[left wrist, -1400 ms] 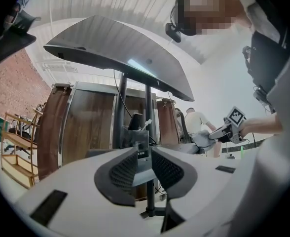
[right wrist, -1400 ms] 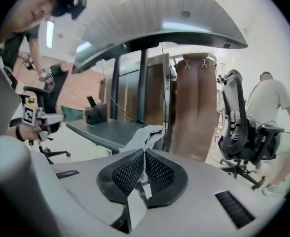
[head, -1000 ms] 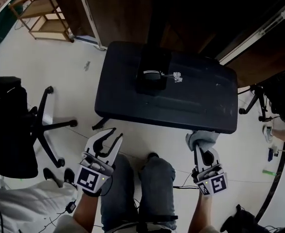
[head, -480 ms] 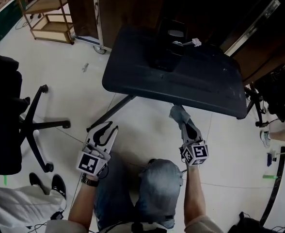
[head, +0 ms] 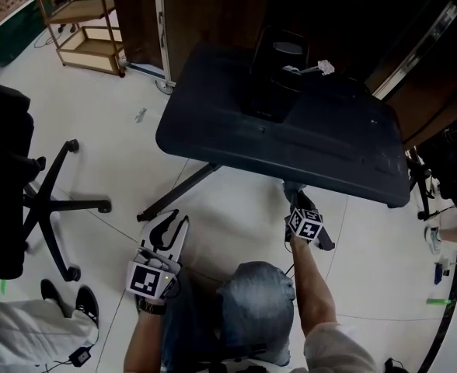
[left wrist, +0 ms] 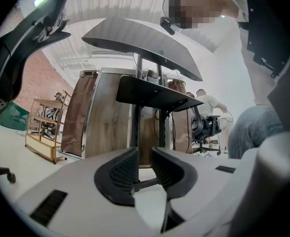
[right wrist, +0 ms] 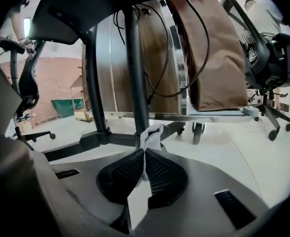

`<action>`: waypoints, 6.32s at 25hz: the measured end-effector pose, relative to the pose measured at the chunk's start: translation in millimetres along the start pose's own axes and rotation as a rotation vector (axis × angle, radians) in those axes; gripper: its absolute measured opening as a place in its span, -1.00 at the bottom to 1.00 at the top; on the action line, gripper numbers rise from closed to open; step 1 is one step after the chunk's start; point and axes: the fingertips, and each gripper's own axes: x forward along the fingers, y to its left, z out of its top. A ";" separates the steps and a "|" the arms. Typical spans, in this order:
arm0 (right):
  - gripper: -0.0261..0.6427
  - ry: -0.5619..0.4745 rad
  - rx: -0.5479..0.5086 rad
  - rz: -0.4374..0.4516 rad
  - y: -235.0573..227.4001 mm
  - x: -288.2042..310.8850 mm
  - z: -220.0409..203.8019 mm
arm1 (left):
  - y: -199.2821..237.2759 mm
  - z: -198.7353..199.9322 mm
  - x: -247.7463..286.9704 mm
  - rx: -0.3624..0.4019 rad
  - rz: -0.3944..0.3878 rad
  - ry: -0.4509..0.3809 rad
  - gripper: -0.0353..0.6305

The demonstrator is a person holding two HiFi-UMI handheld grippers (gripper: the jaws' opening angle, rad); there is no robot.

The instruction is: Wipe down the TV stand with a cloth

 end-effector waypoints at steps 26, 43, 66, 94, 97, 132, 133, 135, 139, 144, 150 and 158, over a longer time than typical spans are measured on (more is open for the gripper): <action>-0.88 -0.082 -0.051 -0.083 -52.8 -167.2 -24.1 | -17.2 -26.3 23.7 -0.006 -0.102 0.039 -0.59; -0.88 0.114 -0.181 0.566 325.8 85.5 -29.3 | 116.8 -30.4 -136.6 -0.041 0.444 0.112 -0.59; -0.88 -0.052 -0.371 0.709 459.2 -160.3 74.5 | 140.3 61.6 -285.6 -0.161 0.495 0.179 -0.59; -0.88 -0.518 -0.211 0.044 361.3 -1101.8 654.8 | -226.8 882.6 -456.9 0.020 -0.111 0.049 -0.59; -0.88 -0.524 -0.215 0.035 359.8 -1127.3 645.0 | -245.3 886.1 -471.2 0.017 -0.119 0.033 -0.59; -0.88 -0.574 -0.174 0.033 428.7 -1154.2 639.9 | -262.9 898.9 -498.5 -0.004 -0.253 0.015 -0.59; -0.88 -0.573 -0.180 0.033 430.3 -1155.1 638.8 | -263.8 897.7 -499.8 -0.005 -0.259 0.016 -0.59; -0.88 -0.549 -0.204 0.027 431.9 -1155.6 634.3 | -267.3 896.6 -502.0 -0.002 -0.269 0.016 -0.59; -0.87 -0.547 -0.200 0.031 431.6 -1161.6 629.7 | -274.1 895.2 -506.0 -0.007 -0.269 0.010 -0.59; -0.87 -0.567 -0.194 0.026 423.3 -1168.0 623.6 | -283.8 888.9 -506.7 -0.012 -0.272 0.002 -0.59; -0.87 -0.552 -0.179 0.032 427.6 -1172.7 625.0 | -286.5 894.9 -514.3 -0.017 -0.269 0.008 -0.59; -0.87 -0.556 -0.171 0.046 419.9 -1178.8 624.6 | -299.2 897.8 -516.2 -0.010 -0.259 0.013 -0.59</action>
